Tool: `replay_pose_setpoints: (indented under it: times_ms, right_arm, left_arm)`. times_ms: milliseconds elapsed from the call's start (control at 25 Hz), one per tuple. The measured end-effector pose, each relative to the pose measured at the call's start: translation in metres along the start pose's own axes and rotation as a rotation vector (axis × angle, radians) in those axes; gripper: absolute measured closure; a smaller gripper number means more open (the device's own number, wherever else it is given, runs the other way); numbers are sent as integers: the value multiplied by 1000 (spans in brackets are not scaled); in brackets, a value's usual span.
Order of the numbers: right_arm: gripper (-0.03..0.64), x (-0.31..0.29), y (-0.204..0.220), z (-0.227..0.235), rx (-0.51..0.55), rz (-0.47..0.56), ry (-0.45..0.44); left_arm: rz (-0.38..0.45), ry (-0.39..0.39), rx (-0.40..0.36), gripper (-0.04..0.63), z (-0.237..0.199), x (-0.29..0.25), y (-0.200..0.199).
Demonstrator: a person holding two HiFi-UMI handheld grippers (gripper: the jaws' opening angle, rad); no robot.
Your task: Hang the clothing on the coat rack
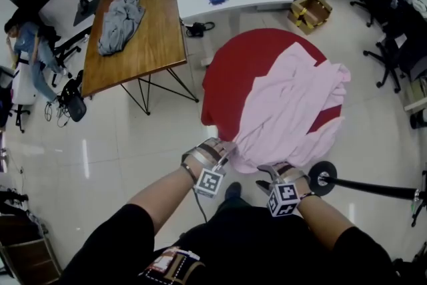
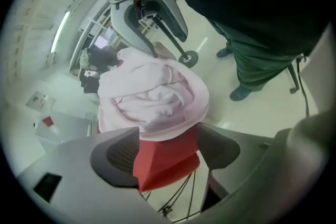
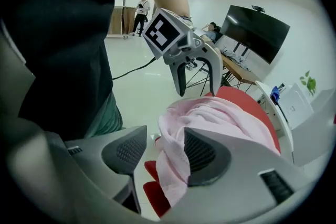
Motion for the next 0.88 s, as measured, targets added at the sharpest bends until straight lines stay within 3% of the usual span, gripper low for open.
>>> replay_pose_setpoints:
  times_ms: [120,200,320,440,480,560,600,640,800,880]
  right_arm:
    - [390,-10,9,4,47,-52,15]
    - [390,-14,11,6,61,-83,15]
    - [401,-20,12,7,74,-111,9]
    - [446,-26,13,7,83,-124,5]
    - [498,-27,13,7,83,-123,6]
    - [612,-23,14,8,74,-105,14]
    - [612,-17,13,8,58,-85,20]
    - [612,-9,12,9,32,-55,25]
    - [611,46,1,18,-167,115,48]
    - [611,75,6,20,-278,192,60]
  left_arm:
    - [3,85,-122,267,7,-14,0]
    - [5,131,-160,267,11,-22,1]
    - [13,121,-182,270,3,-29,1]
    - [18,92,-174,399,-10,-28,0]
    - [18,98,-170,441,-12,-27,0]
    - [25,114,-167,466,-13,-21,-1]
    - [38,107,-161,505,-15,-15,-3]
    - [62,85,-140,553,-19,-8,-7]
    - [207,-8,77,566,-58,45,-31]
    - [245,-30,150,568,-80,75,-40]
Point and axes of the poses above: the fingertips, and each gripper's own axes: x backward along the fingers, z to its right, y out of its underside, the point moved 2 cm from there along x, backward along the fingers, and after that the axes turned 4 degrees about z, right-handed, at the moved point
